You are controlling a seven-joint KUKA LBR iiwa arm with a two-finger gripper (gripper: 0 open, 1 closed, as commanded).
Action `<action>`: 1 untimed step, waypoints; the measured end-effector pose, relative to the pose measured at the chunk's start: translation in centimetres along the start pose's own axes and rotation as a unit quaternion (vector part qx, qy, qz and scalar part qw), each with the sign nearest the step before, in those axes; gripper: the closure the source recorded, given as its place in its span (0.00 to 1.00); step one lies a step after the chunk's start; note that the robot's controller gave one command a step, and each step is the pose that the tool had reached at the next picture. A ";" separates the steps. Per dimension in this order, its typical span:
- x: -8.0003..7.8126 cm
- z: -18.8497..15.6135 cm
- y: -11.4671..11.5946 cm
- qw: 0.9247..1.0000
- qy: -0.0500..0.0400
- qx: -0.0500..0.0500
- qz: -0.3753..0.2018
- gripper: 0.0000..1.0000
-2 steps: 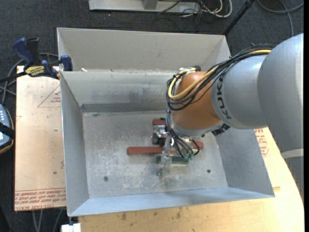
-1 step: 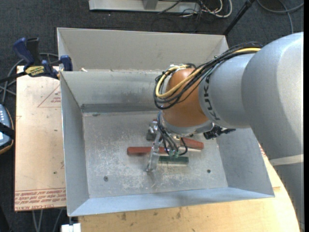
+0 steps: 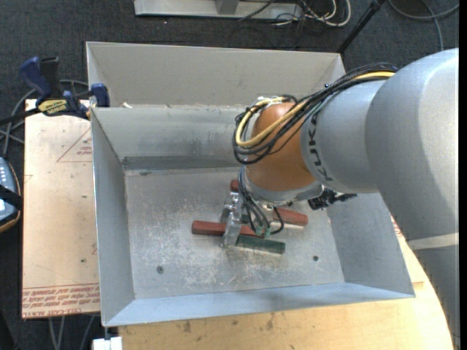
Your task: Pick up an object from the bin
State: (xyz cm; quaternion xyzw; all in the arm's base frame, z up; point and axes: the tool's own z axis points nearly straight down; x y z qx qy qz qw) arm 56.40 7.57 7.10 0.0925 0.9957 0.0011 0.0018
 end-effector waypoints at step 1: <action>2.4 -14.8 -1.6 0.999 -0.003 -0.001 0.048 1.00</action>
Offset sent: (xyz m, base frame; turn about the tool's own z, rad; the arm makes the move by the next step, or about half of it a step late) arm -0.0284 -0.0116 0.1433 0.0985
